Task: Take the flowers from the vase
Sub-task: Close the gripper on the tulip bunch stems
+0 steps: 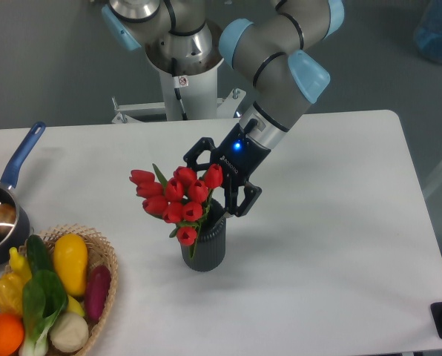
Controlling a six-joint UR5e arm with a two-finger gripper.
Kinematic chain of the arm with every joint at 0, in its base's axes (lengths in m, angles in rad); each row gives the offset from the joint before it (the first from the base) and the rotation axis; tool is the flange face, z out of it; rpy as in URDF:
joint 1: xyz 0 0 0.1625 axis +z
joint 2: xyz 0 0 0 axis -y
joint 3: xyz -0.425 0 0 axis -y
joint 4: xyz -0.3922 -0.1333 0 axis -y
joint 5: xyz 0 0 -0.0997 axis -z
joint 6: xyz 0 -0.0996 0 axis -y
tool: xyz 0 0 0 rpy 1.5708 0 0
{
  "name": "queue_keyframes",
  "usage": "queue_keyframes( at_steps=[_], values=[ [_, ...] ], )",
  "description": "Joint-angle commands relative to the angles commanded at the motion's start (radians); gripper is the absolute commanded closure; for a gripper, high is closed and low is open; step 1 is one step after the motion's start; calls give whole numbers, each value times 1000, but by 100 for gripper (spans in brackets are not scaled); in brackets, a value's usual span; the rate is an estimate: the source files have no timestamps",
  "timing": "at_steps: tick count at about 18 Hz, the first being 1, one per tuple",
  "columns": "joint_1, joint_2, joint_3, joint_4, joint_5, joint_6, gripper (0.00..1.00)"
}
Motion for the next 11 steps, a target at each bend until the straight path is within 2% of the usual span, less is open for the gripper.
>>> queue_keyframes(
  at_steps=[4,7,11],
  values=[
    [-2,-6,0,2,-2,2,8],
    [-2,-6,0,2,0,2,13],
    [-2,-5,5,2,0,-3,34]
  ],
)
